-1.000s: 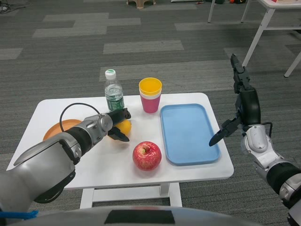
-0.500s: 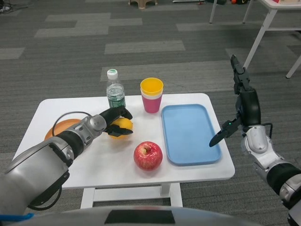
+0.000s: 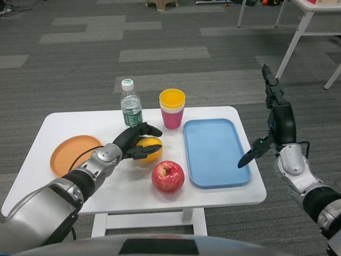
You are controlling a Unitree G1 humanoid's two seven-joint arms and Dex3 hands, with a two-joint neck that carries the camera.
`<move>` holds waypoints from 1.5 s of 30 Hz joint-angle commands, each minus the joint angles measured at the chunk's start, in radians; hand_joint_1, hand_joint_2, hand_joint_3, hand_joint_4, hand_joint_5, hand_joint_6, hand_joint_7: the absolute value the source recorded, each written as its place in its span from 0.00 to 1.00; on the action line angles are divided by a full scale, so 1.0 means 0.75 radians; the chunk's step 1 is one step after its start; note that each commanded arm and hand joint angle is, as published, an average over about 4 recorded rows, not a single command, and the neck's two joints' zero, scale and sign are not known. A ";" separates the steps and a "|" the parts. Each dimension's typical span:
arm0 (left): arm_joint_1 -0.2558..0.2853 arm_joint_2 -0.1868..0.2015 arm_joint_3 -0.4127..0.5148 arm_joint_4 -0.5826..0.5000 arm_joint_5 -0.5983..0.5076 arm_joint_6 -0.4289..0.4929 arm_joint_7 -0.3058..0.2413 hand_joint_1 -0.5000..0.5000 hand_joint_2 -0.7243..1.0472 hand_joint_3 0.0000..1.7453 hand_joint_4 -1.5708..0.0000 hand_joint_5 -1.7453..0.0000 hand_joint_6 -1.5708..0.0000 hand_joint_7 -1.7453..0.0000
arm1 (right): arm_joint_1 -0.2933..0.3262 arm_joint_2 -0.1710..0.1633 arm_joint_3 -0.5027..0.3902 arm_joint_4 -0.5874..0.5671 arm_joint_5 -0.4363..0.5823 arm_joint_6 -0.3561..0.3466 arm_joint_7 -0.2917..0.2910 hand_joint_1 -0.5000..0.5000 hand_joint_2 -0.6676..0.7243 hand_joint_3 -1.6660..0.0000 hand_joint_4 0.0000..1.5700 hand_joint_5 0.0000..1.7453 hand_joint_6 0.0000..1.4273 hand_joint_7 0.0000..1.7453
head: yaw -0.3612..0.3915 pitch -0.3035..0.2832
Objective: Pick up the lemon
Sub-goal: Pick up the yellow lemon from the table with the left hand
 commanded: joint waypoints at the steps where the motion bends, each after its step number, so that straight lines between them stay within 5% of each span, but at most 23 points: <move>1: 0.015 0.013 0.016 -0.024 -0.012 -0.027 0.001 0.00 0.90 0.15 1.00 0.53 0.78 0.40 | 0.010 0.002 0.002 0.007 0.011 0.001 -0.001 0.04 0.91 1.00 0.07 0.00 0.00 0.00 | 0.003 0.002; 14: 0.059 0.023 0.108 -0.085 -0.081 -0.216 0.056 0.00 0.90 0.15 1.00 0.53 0.79 0.36 | 0.010 0.003 0.000 0.010 0.013 0.001 -0.001 0.04 0.91 1.00 0.07 0.00 0.00 0.00 | 0.012 0.004; 22: 0.062 0.028 0.127 -0.079 0.010 -0.181 -0.006 0.00 0.99 0.26 1.00 0.46 0.95 0.39 | 0.010 0.005 0.002 0.012 0.013 0.001 -0.001 0.04 0.91 1.00 0.07 0.00 0.00 0.00 | 0.009 0.002; 25: 0.075 0.029 0.195 -0.129 0.152 -0.107 -0.035 0.00 1.00 0.32 1.00 0.41 1.00 0.42 | 0.010 0.005 0.002 0.012 0.013 0.001 -0.001 0.04 0.91 1.00 0.07 0.00 0.00 0.00 | 0.010 0.003; 29: 0.093 0.030 0.263 -0.229 0.325 0.014 -0.054 0.00 1.00 0.20 1.00 0.40 1.00 0.48 | 0.010 0.004 0.003 0.013 0.013 0.001 -0.002 0.04 0.91 1.00 0.07 0.00 0.00 0.00 | 0.009 0.004; 36: 0.091 0.032 0.288 -0.363 0.567 0.236 -0.074 0.00 1.00 0.20 1.00 0.28 1.00 0.48 | 0.010 0.005 0.004 0.014 0.013 0.001 -0.001 0.04 0.91 1.00 0.07 0.00 0.00 0.00 | 0.010 -0.005; 40: 0.078 0.029 0.300 -0.330 0.472 0.241 -0.076 0.00 1.00 0.20 1.00 0.26 1.00 0.50 | 0.010 0.005 0.004 0.014 0.013 0.001 -0.001 0.04 0.91 1.00 0.07 0.00 0.00 0.00 | 0.012 -0.012; 45: 0.079 0.015 0.298 -0.137 -0.012 0.077 -0.066 0.00 1.00 0.22 1.00 0.38 0.94 0.52 | 0.014 0.005 0.002 0.014 0.013 0.001 -0.002 0.04 0.91 1.00 0.07 0.00 0.00 0.00 | 0.010 -0.016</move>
